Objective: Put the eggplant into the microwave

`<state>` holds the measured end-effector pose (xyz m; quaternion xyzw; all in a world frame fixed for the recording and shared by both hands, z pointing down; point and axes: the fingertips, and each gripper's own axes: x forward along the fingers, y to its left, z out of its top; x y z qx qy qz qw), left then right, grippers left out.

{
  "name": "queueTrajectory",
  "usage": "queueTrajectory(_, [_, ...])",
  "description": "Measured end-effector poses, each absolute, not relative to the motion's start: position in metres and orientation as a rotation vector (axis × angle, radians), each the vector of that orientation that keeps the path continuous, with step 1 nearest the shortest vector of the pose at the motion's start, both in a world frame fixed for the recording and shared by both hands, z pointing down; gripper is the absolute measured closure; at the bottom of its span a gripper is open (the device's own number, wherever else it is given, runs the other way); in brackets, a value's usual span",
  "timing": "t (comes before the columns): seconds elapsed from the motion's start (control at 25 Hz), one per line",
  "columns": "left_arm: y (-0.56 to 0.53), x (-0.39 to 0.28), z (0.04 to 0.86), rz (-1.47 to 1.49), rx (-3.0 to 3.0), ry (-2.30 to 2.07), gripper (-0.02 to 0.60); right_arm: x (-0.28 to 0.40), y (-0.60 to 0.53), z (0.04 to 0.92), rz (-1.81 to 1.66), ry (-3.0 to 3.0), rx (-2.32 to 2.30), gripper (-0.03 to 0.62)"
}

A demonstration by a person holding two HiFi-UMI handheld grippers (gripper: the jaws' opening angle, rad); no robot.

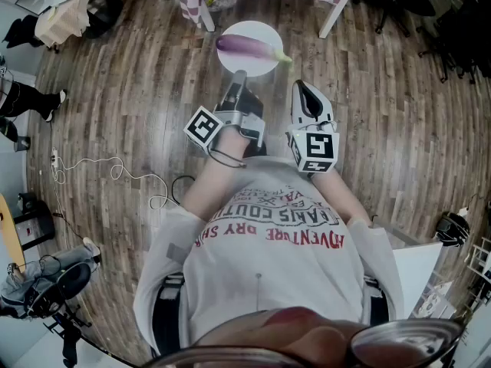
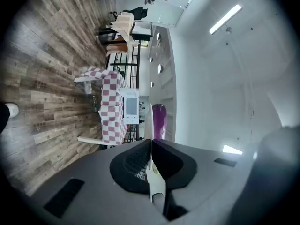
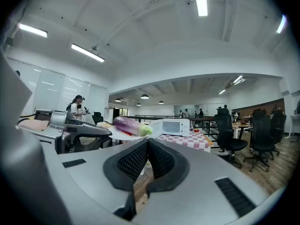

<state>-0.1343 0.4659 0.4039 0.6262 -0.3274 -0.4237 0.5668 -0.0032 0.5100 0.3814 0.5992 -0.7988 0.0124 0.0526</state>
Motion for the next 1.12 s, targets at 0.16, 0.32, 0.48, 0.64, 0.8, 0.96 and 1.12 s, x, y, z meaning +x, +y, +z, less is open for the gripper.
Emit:
queueTrajectory(0.16, [0.464,-0.130,0.403,-0.999,1.473,-0.748,0.551,-0.004,0.507,0.382,0.023,-2.437,1.808,0.569])
queueTrajectory(0.32, [0.465,-0.127,0.404,-0.997,1.471,-0.742,0.551,-0.003,0.508,0.383,0.024,-2.443,1.796,0.568])
queueTrajectory(0.48, [0.463,-0.127,0.408,-0.987,1.460,-0.750,0.551,-0.001,0.503,0.386,0.072,-2.443,1.817,0.569])
queueTrajectory(0.64, [0.461,-0.126,0.414,-0.973,1.449,-0.761,0.551,-0.001,0.500,0.387,0.085,-2.459,1.818,0.568])
queueTrajectory(0.8, [0.454,-0.123,0.417,-0.973,1.439,-0.762,0.551,0.007,0.492,0.393,0.117,-2.445,1.824,0.568])
queueTrajectory(0.96, [0.440,-0.120,0.425,-0.959,1.427,-0.760,0.551,0.010,0.475,0.401,0.145,-2.428,1.831,0.568])
queueTrajectory(1.12, [0.411,-0.116,0.429,-0.946,1.427,-0.747,0.551,0.013,0.447,0.409,0.169,-2.409,1.830,0.568])
